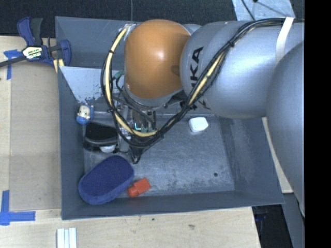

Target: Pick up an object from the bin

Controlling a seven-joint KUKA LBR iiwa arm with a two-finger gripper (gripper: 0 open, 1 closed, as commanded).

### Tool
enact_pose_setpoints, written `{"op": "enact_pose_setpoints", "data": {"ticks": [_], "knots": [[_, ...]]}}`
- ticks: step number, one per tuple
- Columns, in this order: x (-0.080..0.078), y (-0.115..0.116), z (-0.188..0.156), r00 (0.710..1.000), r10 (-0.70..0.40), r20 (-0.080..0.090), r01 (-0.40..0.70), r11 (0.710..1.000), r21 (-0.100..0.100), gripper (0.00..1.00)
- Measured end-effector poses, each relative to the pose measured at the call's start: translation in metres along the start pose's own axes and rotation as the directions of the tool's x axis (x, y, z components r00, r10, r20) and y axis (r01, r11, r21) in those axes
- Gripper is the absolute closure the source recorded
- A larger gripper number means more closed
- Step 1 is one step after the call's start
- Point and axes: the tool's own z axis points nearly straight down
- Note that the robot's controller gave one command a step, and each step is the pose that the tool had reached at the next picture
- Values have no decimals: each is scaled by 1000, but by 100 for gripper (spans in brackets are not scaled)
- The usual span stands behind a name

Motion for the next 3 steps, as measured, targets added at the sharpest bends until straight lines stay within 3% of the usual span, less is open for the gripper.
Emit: {"op": "enact_pose_setpoints", "data": {"ticks": [1, 2, 3], "knots": [[-37, -1, 81, 989, -145, 1, 145, 989, 2, 0], [-48, -5, 137, 906, -424, -4, 424, 906, 0, 0], [-51, -21, 135, 810, -586, 13, 586, 810, -6, 0]]}}
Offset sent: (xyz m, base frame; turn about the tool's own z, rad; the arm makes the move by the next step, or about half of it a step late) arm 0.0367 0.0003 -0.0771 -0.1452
